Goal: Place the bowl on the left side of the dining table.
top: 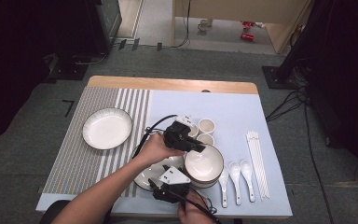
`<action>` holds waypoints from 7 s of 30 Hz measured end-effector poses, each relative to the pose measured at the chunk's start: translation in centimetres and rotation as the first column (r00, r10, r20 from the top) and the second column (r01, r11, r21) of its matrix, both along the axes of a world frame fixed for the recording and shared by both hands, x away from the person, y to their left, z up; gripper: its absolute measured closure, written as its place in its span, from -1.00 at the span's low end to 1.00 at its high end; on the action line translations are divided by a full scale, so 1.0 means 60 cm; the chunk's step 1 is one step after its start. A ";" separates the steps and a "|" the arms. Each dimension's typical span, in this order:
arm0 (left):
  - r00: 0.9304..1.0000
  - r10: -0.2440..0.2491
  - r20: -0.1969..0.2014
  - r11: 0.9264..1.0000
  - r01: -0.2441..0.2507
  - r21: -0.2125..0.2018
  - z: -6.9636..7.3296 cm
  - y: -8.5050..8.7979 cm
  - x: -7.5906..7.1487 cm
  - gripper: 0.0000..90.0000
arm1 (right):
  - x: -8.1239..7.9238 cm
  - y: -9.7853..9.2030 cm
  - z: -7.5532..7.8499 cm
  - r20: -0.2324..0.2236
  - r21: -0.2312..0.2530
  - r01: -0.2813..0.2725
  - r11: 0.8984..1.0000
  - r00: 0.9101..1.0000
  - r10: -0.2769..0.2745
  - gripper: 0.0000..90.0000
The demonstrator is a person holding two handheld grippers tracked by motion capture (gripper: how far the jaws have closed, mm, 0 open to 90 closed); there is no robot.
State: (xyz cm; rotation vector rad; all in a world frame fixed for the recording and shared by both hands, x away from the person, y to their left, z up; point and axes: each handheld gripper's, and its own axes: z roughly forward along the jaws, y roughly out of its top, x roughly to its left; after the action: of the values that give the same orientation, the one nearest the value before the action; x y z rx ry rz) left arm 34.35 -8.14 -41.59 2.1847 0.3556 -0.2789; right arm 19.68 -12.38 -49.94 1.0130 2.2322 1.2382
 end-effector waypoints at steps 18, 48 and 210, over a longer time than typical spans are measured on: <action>1.000 0.013 -0.022 1.000 -0.014 -0.011 0.011 0.006 0.004 0.83 | 0.000 0.000 0.000 -0.002 0.001 -0.001 1.000 1.000 0.001 -0.29; 0.998 0.014 -0.064 0.999 -0.017 -0.045 0.015 0.021 0.022 0.84 | 0.000 0.000 0.000 -0.003 0.001 0.001 1.000 1.000 -0.001 -0.30; 0.964 0.258 -0.063 0.965 -0.260 -0.029 0.028 0.175 0.073 0.83 | -0.001 0.000 0.000 -0.003 0.003 -0.006 1.000 1.000 0.006 -0.27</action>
State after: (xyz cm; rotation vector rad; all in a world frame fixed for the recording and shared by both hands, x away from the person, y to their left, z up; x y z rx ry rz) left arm 38.74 2.34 -39.92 2.0684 0.6573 -0.2021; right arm 19.64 -12.37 -49.93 1.0103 2.2387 1.2433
